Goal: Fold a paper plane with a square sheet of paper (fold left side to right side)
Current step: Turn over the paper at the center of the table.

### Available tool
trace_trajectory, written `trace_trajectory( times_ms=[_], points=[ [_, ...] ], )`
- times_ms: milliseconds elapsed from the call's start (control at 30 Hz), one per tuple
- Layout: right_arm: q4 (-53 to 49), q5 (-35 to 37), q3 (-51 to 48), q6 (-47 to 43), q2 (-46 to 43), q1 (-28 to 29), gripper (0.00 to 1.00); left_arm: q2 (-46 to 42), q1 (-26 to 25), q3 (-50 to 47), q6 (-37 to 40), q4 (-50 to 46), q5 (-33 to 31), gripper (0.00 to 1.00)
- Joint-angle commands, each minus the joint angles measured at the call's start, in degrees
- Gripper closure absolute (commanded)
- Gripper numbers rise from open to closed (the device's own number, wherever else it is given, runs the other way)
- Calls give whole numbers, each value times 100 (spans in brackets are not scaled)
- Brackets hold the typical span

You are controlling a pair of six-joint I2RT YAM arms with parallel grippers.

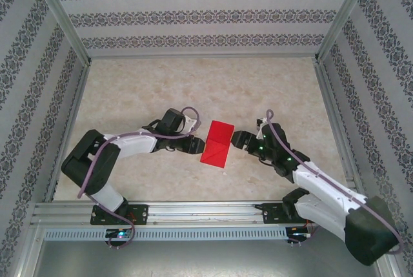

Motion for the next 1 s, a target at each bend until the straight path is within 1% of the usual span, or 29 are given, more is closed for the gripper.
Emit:
trace_trajectory(
  times_ms=[0,133,233,400,500,567,633,733,900,967],
  points=[
    [-250,-84,-158,29,-393,-72,19,282,65,230,-116,473,330,57],
    [-438,-111,-421,82,-779,-107,17,625,57,397,-166,700,516,58],
    [-458,-134,-522,142,-885,-116,17,835,41,500,-227,851,547,62],
    [-363,-276,-573,168,-784,-116,22,924,45,536,-254,1006,518,78],
    [-159,-363,-607,207,-639,-108,26,876,48,475,-268,1052,436,91],
    [3,-411,-629,246,-499,-99,30,753,45,312,-390,1250,346,96],
    [192,-461,-629,307,-337,-81,32,567,48,87,-555,1558,232,98],
    [635,-459,-603,380,-17,41,32,254,48,-256,-769,1964,55,99],
    [1356,-387,-416,396,708,295,28,-149,55,-622,-973,2257,-175,99],
    [1726,-372,-333,428,1063,409,28,-248,60,-714,-1031,2338,-225,99]
  ],
)
